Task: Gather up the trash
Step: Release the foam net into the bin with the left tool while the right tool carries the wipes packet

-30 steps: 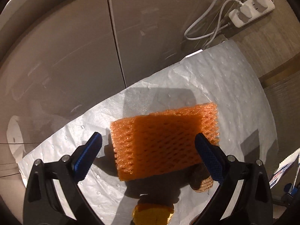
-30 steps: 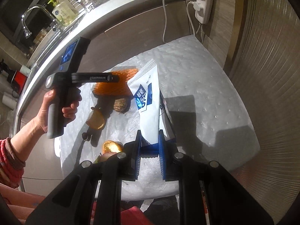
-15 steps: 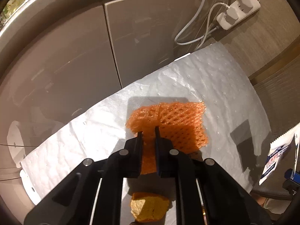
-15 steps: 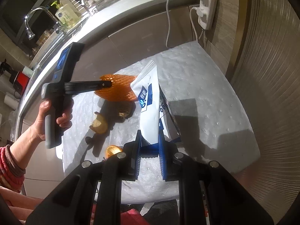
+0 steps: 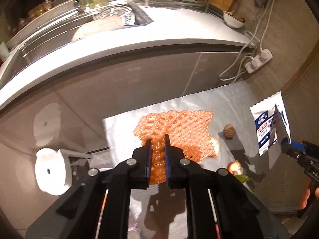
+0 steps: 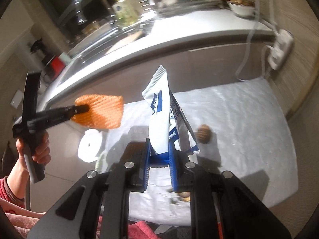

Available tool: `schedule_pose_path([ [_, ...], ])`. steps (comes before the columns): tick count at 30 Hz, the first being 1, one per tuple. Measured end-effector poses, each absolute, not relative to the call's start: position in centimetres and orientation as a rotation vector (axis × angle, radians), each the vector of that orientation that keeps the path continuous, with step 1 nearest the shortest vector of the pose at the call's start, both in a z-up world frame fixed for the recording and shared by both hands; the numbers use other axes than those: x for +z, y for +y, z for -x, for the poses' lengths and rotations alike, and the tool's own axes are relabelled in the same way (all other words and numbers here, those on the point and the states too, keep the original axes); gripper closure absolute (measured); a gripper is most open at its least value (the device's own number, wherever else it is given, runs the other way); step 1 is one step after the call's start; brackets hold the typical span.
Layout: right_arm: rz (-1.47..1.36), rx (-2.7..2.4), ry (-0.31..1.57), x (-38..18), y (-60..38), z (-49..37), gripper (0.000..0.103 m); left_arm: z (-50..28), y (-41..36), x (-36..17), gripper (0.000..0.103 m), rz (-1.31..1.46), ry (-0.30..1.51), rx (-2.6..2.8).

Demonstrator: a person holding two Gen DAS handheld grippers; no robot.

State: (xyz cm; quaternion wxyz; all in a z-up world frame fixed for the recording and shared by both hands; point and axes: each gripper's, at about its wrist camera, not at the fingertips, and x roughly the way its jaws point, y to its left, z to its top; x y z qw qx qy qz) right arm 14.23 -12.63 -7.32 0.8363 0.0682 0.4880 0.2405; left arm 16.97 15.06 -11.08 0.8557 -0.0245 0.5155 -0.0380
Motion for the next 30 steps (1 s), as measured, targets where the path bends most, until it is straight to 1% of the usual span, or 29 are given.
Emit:
schedule_pose_path([
  [5,-0.099,0.608,1.022,-6.3,-6.5,-13.0,0.086,-10.9,21.1,-12.8,0.092,0.040,1.124,0.036],
  [12,-0.045,0.685,1.011,-4.6,0.5,-10.8,0.086,-6.2,26.5,-20.1,0.092,0.076,1.254,0.089],
  [18,-0.002,0.696,1.006,-3.7,3.2,-8.6,0.086,-5.5,28.9,-27.5,0.092,0.098,1.385,0.107],
  [23,0.020,0.682,1.012,-3.5,4.5,-7.0,0.086,-6.5,29.4,-33.1,0.090,0.081,1.510,0.092],
  [24,0.022,0.680,1.014,-3.5,4.6,-6.7,0.086,-6.6,29.4,-33.8,0.088,0.074,1.524,0.085],
  [25,0.024,0.676,1.016,-3.5,4.8,-6.4,0.086,-6.8,29.3,-34.2,0.082,0.065,1.531,0.078],
  [26,0.024,0.673,1.018,-3.5,4.9,-6.2,0.086,-6.9,29.1,-34.3,0.077,0.054,1.535,0.073],
  [28,0.021,0.667,1.024,-3.7,5.1,-5.8,0.086,-6.9,28.8,-33.7,0.059,0.048,1.515,0.069],
  [30,0.021,0.663,1.029,-3.9,5.3,-5.5,0.086,-6.8,28.6,-32.7,0.054,0.056,1.484,0.055],
])
